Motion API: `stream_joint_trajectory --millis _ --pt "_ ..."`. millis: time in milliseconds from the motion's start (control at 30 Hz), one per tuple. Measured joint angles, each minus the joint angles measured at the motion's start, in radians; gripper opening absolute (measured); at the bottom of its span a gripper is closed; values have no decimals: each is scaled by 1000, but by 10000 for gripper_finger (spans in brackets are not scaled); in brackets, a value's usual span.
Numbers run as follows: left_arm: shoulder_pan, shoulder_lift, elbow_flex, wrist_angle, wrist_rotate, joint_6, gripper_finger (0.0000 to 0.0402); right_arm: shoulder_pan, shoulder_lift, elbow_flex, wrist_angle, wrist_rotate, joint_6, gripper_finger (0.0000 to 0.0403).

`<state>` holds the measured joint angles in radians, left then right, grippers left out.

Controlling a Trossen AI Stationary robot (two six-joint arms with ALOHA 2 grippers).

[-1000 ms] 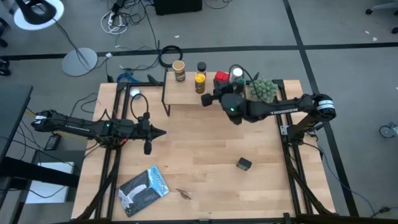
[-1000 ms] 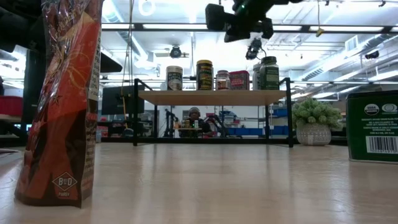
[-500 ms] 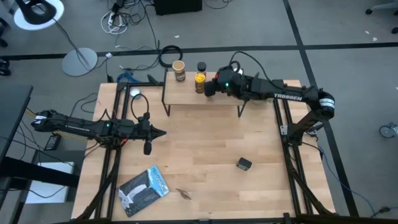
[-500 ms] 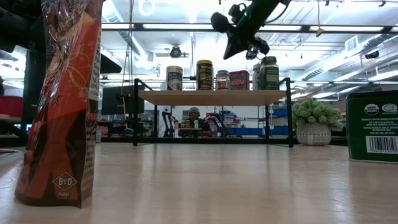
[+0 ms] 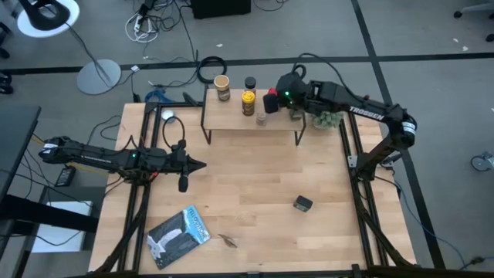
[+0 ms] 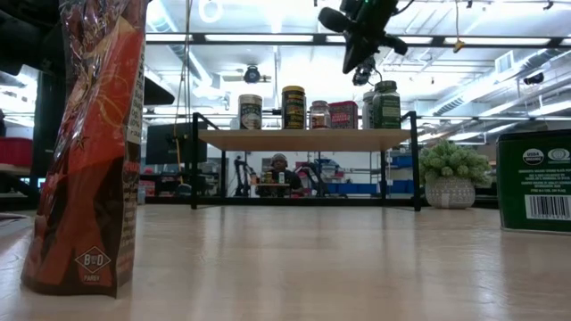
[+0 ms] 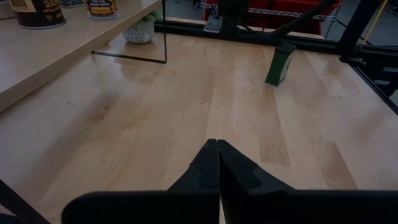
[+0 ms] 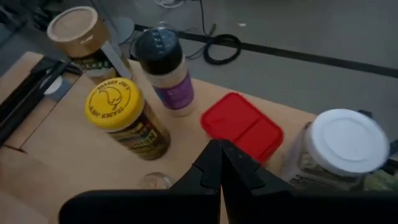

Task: Shelf spices
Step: Put the red seasoning can on the shelf

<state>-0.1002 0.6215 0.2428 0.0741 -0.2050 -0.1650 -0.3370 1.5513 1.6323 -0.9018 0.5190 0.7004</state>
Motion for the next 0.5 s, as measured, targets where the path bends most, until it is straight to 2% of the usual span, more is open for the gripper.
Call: stream_joint_trajectory --millis 233,500 --pt "0 0 0 1 0 0 0 -39 2 25 -103 -119 34 0" --pt "0 0 0 1 -1 0 0 -23 11 25 -119 -119 -26 0"
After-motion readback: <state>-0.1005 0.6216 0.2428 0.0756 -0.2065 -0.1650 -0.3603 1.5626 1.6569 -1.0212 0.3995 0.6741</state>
